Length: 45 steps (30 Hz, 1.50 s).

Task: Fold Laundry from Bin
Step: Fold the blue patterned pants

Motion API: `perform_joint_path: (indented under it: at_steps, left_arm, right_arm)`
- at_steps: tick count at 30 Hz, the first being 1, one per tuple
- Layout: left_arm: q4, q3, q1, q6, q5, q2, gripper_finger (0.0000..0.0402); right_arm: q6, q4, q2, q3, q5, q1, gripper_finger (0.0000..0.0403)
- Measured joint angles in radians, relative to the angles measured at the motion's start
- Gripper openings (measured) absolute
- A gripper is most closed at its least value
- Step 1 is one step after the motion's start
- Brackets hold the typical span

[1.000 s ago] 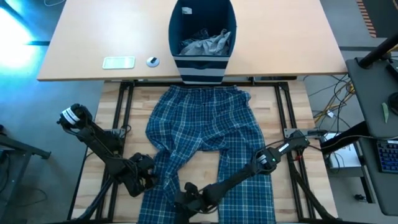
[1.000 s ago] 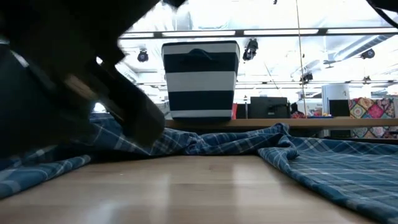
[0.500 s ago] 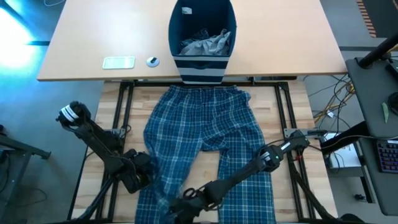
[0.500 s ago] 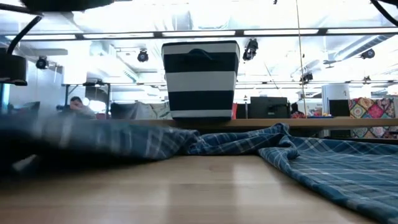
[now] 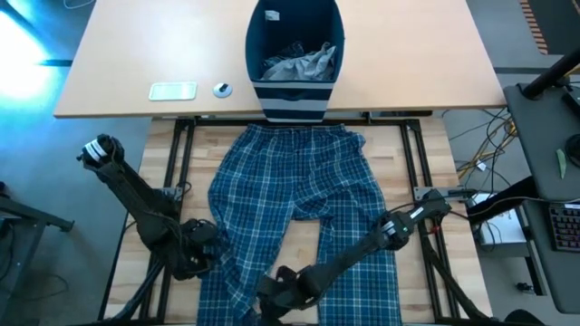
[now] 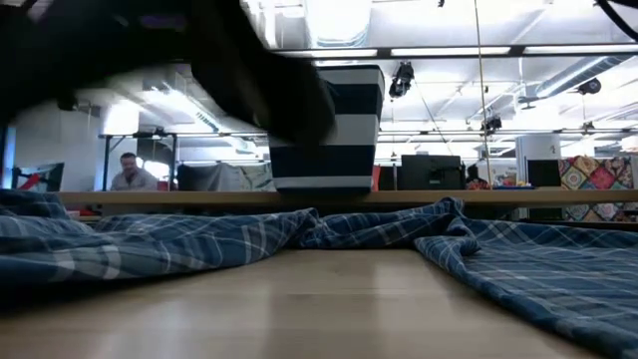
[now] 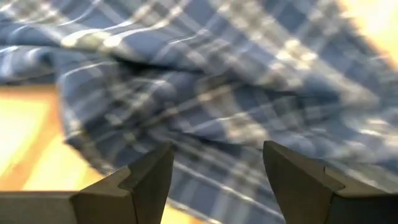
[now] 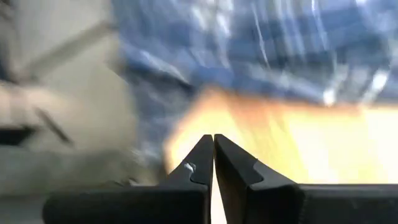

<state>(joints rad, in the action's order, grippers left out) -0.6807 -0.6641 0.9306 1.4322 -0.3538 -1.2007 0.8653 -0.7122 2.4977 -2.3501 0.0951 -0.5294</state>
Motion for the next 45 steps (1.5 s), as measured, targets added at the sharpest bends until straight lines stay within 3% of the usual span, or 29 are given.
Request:
perform_joint_path:
  at_steps: [4, 8, 13, 17, 25, 29, 32, 35, 41, 45]
  left_arm:
    - [0.023, -0.105, 0.033, -0.016, -0.014, -0.003, 0.0233]
    - [0.108, -0.192, 0.105, -0.068, -0.061, -0.069, 0.0233]
    - [0.324, -0.228, 0.217, -0.075, -0.096, -0.174, 0.0233]
    - [0.348, -0.259, 0.274, 0.047, -0.097, -0.274, 0.0233]
    - [0.348, -0.386, 0.277, 0.127, -0.084, -0.496, 0.0233]
    - [0.338, -0.419, 0.275, 0.183, -0.083, -0.590, 0.0233]
    - [0.271, -0.416, 0.276, 0.267, -0.083, -0.634, 0.0233]
    - [0.182, -0.408, 0.275, 0.319, -0.062, -0.658, 0.0232]
    - [-0.189, -0.388, 0.265, 0.310, 0.020, -0.615, 0.0232]
    - [-0.267, -0.282, 0.225, 0.262, 0.076, -0.509, 0.0232]
  right_arm:
    - [-0.101, 0.043, 0.055, -0.002, 0.004, -0.007, 0.0018]
    - [-0.170, 0.206, 0.104, -0.003, 0.009, 0.014, 0.0020]
    - [-0.252, 0.414, 0.119, -0.001, 0.130, 0.091, 0.0019]
    - [-0.318, 0.426, 0.062, -0.001, 0.201, 0.142, 0.0018]
    - [-0.397, 0.358, -0.045, -0.003, 0.206, 0.177, 0.0018]
    - [-0.368, 0.173, -0.101, -0.001, 0.352, 0.170, 0.0018]
    - [-0.358, 0.043, -0.176, -0.002, 0.520, 0.185, 0.0018]
    - [-0.358, -0.052, -0.231, -0.005, 0.571, 0.194, 0.0018]
    - [-0.283, -0.200, -0.270, 0.000, 0.508, 0.155, 0.0018]
    - [-0.205, -0.176, -0.272, -0.004, 0.408, 0.127, 0.0018]
